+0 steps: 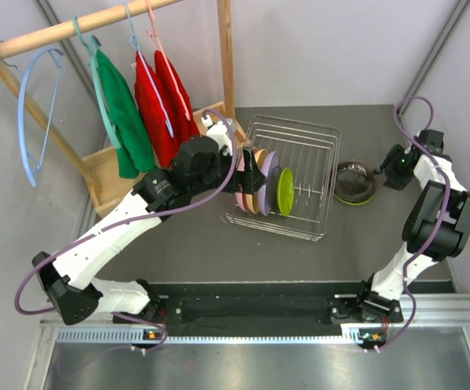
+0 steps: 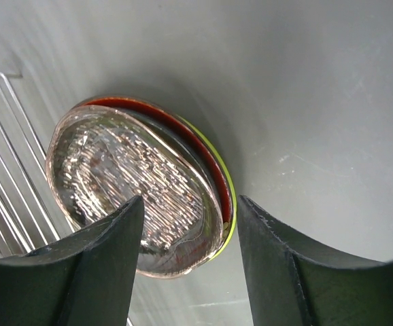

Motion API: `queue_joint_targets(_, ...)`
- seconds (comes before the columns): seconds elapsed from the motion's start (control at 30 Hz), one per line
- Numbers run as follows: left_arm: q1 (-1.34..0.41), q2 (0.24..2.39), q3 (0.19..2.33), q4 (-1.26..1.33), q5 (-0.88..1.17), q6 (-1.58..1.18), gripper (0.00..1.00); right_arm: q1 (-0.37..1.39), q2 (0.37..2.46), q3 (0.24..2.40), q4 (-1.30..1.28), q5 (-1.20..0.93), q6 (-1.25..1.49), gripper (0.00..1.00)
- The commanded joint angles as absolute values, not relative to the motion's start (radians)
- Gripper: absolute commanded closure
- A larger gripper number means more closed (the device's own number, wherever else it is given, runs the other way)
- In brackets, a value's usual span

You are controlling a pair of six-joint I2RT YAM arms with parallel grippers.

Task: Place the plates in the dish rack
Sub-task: Pick up the plate at the center of the board.

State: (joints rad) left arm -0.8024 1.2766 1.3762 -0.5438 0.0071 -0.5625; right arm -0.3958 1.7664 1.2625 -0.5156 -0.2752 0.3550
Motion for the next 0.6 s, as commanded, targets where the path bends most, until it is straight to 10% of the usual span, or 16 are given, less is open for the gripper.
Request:
queue_joint_targets(0.0,-0.792,1.246,1.362,-0.477,0.04,-0.575,0.03,-0.4,1.732,1.241,-0.494,-0.311,0.302,0.43)
queue_joint_targets(0.4,-0.788,1.241,1.344,-0.48,0.038,-0.583,0.03,-0.361,1.83,1.312,-0.583,-0.255,0.276,0.46)
queue_joint_targets(0.57,-0.788,1.241,1.338,-0.48,0.038,-0.584,0.03,-0.357,1.842,1.316,-0.597,-0.226,0.279,0.71)
